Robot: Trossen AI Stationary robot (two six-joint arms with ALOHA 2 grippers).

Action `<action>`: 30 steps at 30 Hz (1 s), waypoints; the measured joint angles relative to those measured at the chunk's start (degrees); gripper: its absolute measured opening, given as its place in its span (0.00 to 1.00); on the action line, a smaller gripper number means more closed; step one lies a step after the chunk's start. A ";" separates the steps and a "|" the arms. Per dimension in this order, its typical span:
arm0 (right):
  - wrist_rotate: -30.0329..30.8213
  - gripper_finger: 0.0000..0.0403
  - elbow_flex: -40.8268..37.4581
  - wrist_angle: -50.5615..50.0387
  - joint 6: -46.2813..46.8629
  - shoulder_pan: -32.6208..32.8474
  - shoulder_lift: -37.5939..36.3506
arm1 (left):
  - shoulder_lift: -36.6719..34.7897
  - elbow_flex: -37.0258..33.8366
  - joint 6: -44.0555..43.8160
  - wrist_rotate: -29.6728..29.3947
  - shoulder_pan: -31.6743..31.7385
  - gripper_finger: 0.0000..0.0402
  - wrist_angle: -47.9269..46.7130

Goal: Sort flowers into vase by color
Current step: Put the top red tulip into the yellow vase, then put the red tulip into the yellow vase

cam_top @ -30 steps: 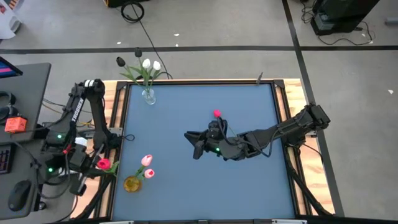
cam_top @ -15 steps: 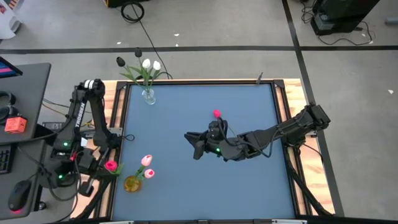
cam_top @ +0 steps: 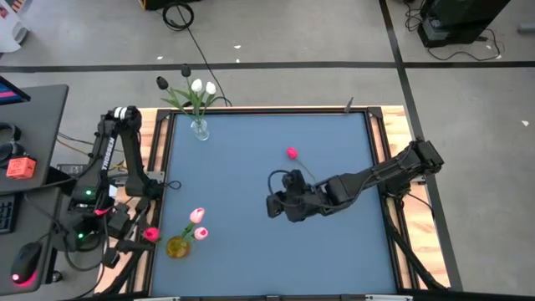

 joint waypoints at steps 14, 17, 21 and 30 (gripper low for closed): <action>-12.23 0.27 0.00 -20.34 -4.41 -4.55 0.00 | -0.93 11.10 -4.03 2.70 1.00 0.55 -17.98; -13.66 0.27 -0.59 -23.27 -7.50 -5.81 0.00 | -0.93 13.38 -8.43 5.06 2.53 0.55 -24.74; -16.84 0.27 -3.61 -24.05 -10.26 -7.05 0.11 | -1.17 15.26 -15.57 11.39 5.44 0.55 -31.98; -21.79 0.27 -12.22 -18.10 -17.35 -10.48 -0.03 | -1.24 23.15 -24.93 20.16 9.78 0.54 -44.47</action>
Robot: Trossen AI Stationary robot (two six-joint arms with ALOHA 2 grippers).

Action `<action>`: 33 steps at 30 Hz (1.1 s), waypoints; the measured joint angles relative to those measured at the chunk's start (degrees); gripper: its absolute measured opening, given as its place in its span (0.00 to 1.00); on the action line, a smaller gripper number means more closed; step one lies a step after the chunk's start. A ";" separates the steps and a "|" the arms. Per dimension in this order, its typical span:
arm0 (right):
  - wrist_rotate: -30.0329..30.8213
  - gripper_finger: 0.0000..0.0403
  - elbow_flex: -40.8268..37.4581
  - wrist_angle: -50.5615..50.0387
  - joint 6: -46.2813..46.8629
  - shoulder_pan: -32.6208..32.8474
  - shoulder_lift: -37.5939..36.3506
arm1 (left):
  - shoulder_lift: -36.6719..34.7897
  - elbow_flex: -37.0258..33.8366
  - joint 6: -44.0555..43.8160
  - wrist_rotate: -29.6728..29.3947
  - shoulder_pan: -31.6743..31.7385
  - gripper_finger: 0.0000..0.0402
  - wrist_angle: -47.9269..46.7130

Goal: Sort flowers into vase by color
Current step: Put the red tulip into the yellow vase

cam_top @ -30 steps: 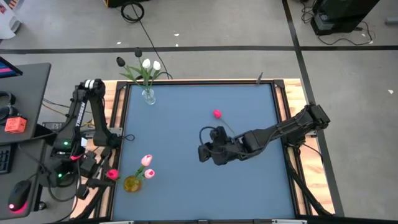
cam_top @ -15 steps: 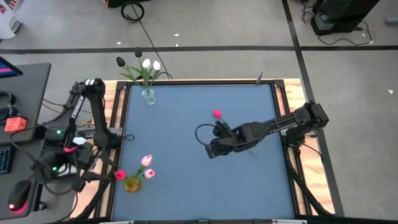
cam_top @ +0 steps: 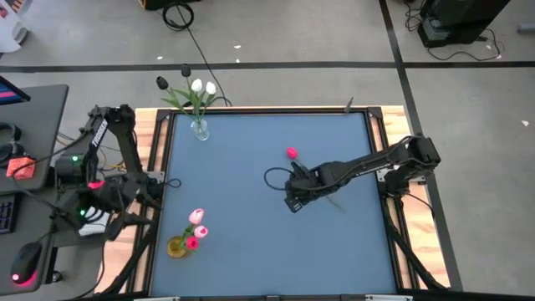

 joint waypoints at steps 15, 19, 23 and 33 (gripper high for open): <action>2.63 0.31 -8.30 5.20 -15.82 -15.09 0.47 | 0.22 7.19 -2.23 -0.12 11.75 0.49 -12.26; 3.56 0.38 -10.50 6.36 -18.39 -17.87 0.86 | 0.22 7.17 -2.02 0.18 11.76 0.49 -12.27; -0.31 0.40 -13.47 11.99 -22.80 -20.07 1.43 | 0.22 7.15 -2.02 0.24 11.76 0.49 -11.96; 0.13 0.25 -19.38 17.25 -21.53 -20.45 0.95 | 0.22 7.13 -3.48 0.27 11.74 0.49 -11.94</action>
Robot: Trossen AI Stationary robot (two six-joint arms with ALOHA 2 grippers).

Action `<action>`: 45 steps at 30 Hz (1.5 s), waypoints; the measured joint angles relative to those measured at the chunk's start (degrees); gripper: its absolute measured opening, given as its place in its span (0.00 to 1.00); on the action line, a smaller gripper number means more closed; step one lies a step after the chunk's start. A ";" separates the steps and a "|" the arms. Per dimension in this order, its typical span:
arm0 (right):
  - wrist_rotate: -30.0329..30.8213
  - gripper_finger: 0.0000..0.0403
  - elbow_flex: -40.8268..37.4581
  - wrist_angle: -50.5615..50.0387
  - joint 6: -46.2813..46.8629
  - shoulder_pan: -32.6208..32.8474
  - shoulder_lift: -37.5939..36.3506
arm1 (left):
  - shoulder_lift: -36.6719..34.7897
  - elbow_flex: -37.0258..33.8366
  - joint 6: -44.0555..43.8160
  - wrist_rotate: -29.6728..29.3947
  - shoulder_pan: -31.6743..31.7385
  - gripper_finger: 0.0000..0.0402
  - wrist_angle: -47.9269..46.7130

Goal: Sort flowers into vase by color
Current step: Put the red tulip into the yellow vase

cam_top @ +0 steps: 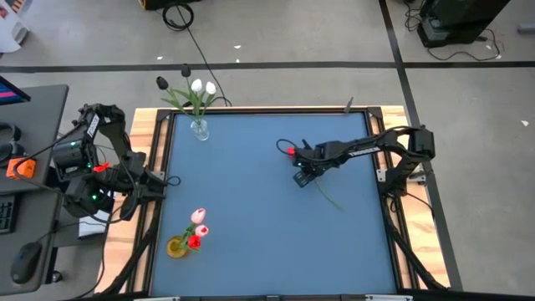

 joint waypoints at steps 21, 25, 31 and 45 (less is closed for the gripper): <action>-4.03 0.01 8.11 32.92 5.33 9.17 -2.10 | 0.78 -0.04 -2.10 -11.05 0.03 0.49 1.35; -1.65 0.01 8.22 52.35 2.52 11.75 -2.19 | 2.04 -0.04 -1.96 -14.71 0.04 0.49 1.48; -2.34 0.00 8.30 69.54 -1.81 12.95 -2.21 | 3.48 -0.04 -2.07 -22.68 4.42 0.49 1.72; -12.94 0.00 35.08 56.82 -15.96 12.48 6.63 | 5.02 -0.05 30.34 -16.26 24.84 0.49 31.79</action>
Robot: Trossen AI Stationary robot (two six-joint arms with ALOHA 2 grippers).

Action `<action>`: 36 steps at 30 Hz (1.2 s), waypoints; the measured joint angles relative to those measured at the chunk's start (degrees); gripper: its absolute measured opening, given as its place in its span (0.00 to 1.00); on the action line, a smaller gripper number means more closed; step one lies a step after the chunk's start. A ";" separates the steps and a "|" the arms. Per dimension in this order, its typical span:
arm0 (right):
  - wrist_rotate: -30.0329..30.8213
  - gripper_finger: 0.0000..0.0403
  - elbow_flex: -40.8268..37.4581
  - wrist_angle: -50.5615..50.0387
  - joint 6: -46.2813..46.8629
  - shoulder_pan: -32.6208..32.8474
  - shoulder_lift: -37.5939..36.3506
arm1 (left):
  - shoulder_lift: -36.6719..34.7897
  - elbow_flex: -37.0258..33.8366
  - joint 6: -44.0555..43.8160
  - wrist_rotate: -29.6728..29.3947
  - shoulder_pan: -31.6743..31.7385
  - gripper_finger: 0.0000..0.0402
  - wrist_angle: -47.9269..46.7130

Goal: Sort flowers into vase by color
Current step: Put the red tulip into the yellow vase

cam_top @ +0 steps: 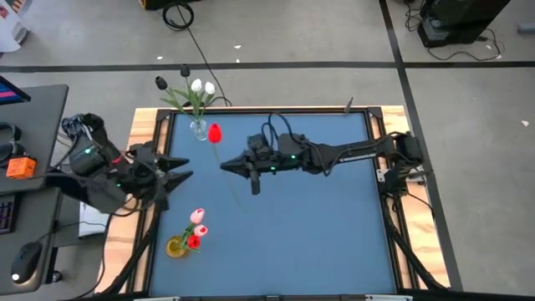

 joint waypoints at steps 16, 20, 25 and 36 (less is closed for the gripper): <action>-7.98 0.00 7.32 -4.66 -1.64 -0.39 5.07 | 6.24 -0.02 3.01 7.37 14.17 0.47 5.37; -7.88 0.00 7.30 -5.34 -2.58 -0.65 5.05 | 6.84 -0.02 3.20 8.33 14.36 0.38 6.59; -7.60 0.01 7.30 -5.64 -2.58 -1.29 5.05 | 6.58 -0.02 -2.80 6.98 14.35 0.31 4.63; -8.28 0.01 7.28 -5.63 -3.99 -2.78 5.05 | 4.96 0.00 -8.18 7.56 14.23 0.53 -0.11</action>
